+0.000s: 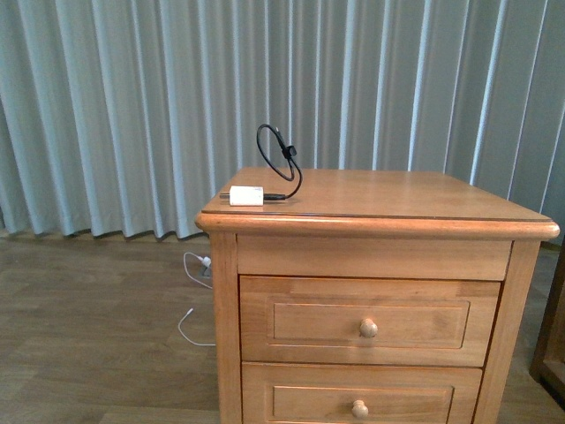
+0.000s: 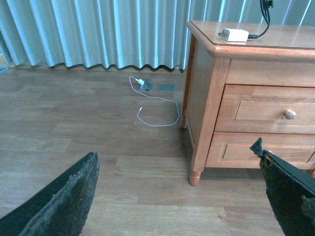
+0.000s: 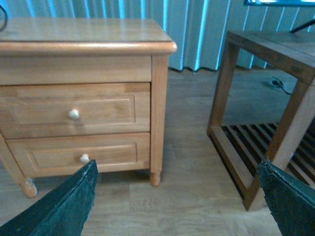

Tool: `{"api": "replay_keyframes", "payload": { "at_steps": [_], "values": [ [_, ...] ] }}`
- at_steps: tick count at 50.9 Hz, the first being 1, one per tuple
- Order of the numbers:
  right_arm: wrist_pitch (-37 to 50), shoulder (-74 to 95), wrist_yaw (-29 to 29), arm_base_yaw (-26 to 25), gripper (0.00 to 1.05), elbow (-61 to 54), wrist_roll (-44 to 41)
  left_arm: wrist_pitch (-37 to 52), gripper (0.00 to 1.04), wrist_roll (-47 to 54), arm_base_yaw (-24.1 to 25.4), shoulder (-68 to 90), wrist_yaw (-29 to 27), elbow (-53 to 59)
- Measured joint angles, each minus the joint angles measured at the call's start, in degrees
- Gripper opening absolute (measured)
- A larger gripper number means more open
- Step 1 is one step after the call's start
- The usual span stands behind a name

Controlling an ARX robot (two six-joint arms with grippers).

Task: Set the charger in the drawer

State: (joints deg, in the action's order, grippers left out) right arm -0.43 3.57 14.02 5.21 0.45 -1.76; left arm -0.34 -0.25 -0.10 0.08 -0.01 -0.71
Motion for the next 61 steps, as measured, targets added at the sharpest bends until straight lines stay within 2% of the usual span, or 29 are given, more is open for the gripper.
{"api": "replay_keyframes", "payload": {
  "at_steps": [6,17,27,36,40,61],
  "values": [
    [4.0,11.7,-1.2,2.4,0.97,2.6,0.9,0.0,0.99,0.0,0.0,0.0,0.0,0.0],
    [19.5,37.2,-3.7,4.2,0.97,8.3,2.2,0.0,0.99,0.0,0.0,0.0,0.0,0.0],
    [32.6,60.7,-3.4,7.8,0.97,16.7,2.0,0.0,0.99,0.0,0.0,0.0,0.0,0.0],
    [40.2,76.7,-2.1,10.3,0.97,24.7,2.0,0.0,0.99,0.0,0.0,0.0,0.0,0.0],
    [42.8,85.6,-2.1,11.5,0.97,29.6,2.1,0.0,0.99,0.0,0.0,0.0,0.0,0.0],
    [44.8,115.9,-2.1,14.8,0.97,54.9,3.0,0.0,0.99,0.0,0.0,0.0,0.0,0.0]
  ]
}}
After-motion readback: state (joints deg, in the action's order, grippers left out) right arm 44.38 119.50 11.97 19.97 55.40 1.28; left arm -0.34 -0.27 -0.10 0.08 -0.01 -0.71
